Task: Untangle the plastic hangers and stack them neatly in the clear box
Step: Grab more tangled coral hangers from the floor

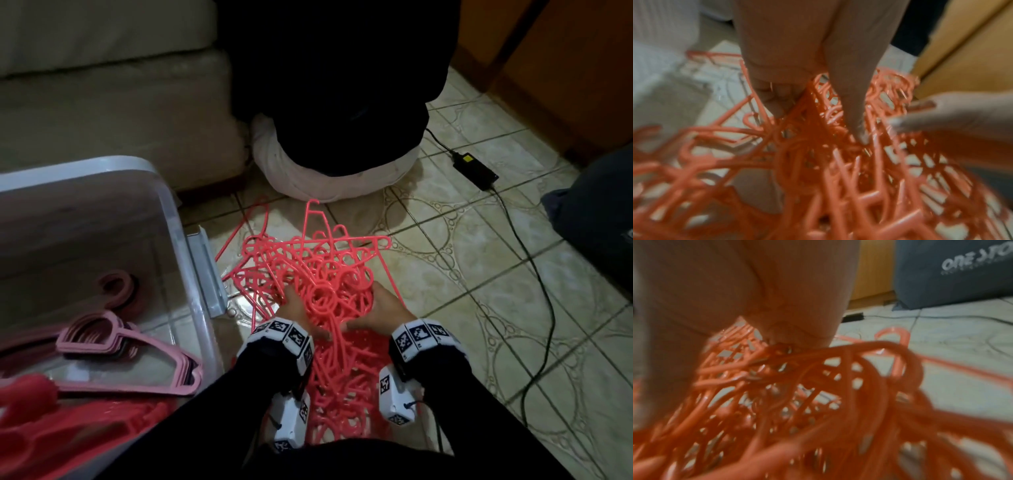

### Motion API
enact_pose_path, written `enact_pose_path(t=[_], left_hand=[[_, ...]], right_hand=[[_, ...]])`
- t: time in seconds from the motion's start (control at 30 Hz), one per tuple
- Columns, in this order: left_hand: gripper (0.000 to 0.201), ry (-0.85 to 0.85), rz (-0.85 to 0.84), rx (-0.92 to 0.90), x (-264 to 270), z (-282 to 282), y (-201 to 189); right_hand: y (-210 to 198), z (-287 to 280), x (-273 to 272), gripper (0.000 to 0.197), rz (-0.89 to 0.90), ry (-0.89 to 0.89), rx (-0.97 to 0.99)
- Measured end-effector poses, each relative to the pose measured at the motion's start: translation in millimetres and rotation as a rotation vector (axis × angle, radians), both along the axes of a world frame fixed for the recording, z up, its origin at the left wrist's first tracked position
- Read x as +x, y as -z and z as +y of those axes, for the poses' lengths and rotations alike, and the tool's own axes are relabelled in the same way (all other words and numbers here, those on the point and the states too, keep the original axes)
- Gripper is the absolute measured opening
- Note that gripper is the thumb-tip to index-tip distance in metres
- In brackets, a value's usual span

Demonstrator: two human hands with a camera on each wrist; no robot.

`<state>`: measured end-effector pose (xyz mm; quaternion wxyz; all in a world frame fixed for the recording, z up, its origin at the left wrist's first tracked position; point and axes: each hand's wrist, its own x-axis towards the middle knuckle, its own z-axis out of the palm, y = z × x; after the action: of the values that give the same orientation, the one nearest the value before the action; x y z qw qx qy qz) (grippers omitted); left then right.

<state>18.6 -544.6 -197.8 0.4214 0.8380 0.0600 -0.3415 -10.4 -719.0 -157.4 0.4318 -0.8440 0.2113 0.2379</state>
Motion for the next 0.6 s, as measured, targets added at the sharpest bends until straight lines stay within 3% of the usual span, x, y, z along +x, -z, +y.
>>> enact_pose_path(t=[0.1,0.23,0.33,0.6], left_hand=[[0.115,0.070,-0.097,0.062,2.2,3.3,-7.2],[0.110,0.127,-0.198,0.177,5.1,-3.8,-30.6],[0.099,0.140,-0.243,0.187,10.5,-3.8,-45.8],[0.082,0.159,-0.496,0.252,21.1,4.4,-84.5]], right_hand=[[-14.3,-5.1,-0.3,0.067,-0.022,-0.030,0.055],[-30.2,0.3,-0.3,0.087,-0.146,-0.019,-0.073],[-35.9,4.8,0.2,0.084,-0.232,0.004,-0.179],[-66.9,7.7,6.7,0.103,-0.321,-0.078,-0.089]])
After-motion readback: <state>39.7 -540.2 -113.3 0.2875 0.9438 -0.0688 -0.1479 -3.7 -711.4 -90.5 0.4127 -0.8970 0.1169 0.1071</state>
